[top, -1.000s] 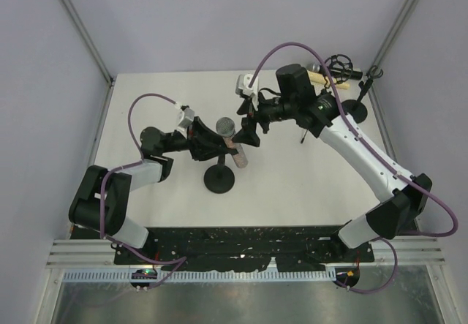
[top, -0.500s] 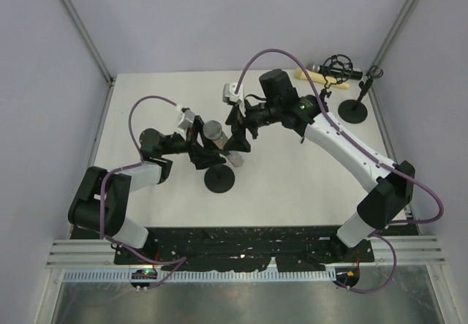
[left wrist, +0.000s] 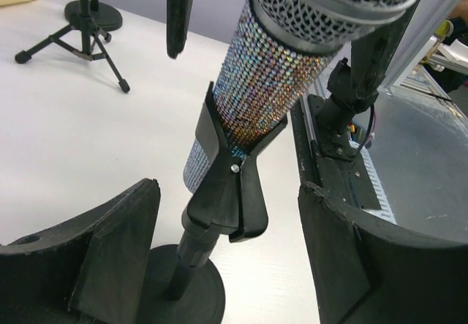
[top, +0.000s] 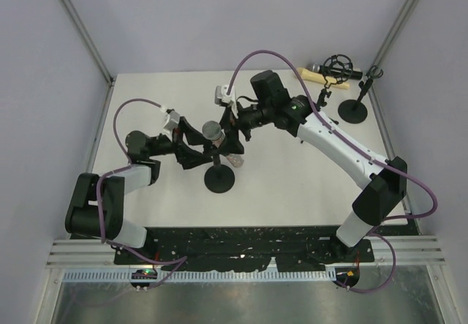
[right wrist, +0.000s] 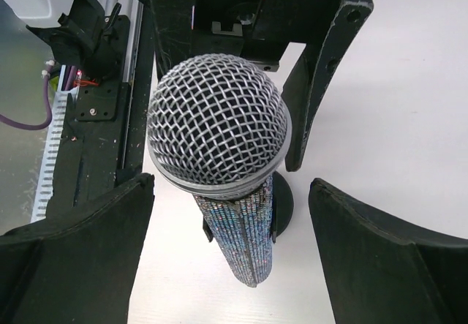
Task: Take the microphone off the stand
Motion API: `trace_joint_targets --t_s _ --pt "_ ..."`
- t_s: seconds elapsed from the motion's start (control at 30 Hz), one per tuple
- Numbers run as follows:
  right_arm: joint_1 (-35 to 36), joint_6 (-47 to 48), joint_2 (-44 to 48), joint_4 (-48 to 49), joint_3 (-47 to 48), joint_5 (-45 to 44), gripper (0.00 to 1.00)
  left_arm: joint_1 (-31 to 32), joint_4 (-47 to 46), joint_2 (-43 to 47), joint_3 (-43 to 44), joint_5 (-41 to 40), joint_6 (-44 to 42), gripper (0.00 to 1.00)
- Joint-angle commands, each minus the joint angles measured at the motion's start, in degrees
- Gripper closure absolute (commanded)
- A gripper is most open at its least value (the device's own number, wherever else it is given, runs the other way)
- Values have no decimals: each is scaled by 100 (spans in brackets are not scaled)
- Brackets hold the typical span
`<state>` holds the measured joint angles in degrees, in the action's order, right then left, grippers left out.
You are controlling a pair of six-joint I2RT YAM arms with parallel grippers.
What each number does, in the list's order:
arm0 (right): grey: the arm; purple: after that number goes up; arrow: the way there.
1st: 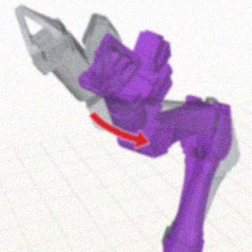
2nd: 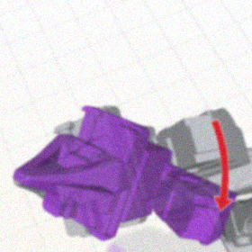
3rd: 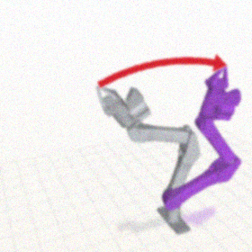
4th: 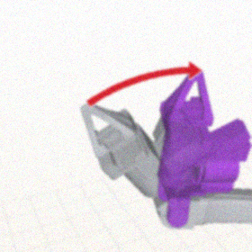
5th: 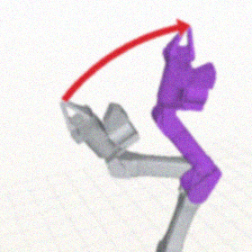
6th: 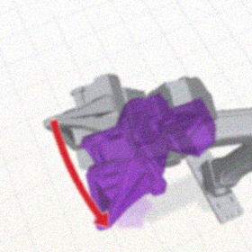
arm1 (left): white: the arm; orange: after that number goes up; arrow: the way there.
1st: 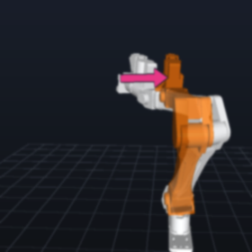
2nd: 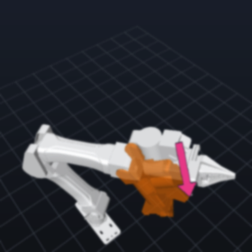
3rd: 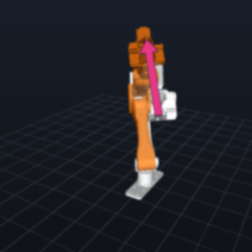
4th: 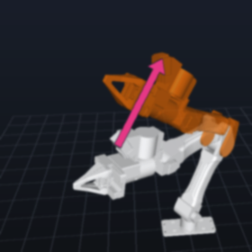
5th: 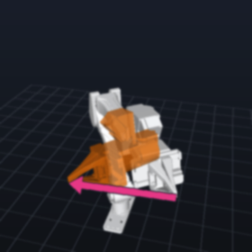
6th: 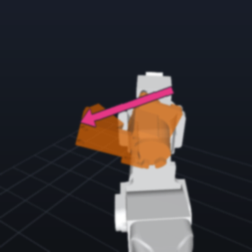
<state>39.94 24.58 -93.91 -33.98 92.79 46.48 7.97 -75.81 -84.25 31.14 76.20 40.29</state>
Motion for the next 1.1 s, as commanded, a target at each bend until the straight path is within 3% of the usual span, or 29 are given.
trace_joint_targets --t_s 0.0,0.17,0.27,0.43,0.5,0.57,0.7,0.8,0.83,0.9,1.0,1.07 --pt "101 -120 -39 216 336 89 10 -41 -944 181 -143 448 -179 20" --pt "136 -164 -136 172 468 46 12 -41 -944 172 -187 501 -390 22" --pt "180 -155 -163 137 512 2 13 -50 -944 189 -204 431 -496 30" --pt "260 -155 -233 119 520 -86 16 -41 -944 216 -187 395 -646 54" --pt "277 -173 -277 111 547 -139 19 -32 -953 216 -169 421 -654 72" --pt "295 -173 -312 111 564 -218 22 -41 -944 216 -187 422 -672 98" --pt "321 -190 -374 119 600 -332 29 -41 -953 303 -301 422 -777 100" --pt "347 -199 -400 119 600 -499 43 -41 -944 348 -371 404 -821 100" --pt "339 -182 -383 93 591 -560 43 -41 -953 348 -389 395 -839 100" --pt "339 -94 -330 75 486 -718 41 -41 -953 339 -406 404 -865 100" --pt "172 161 -103 -100 398 -860 21 -41 -944 330 -433 413 -865 100" --pt "-170 92 117 -100 249 -807 15 -58 -944 330 -450 413 -874 100"
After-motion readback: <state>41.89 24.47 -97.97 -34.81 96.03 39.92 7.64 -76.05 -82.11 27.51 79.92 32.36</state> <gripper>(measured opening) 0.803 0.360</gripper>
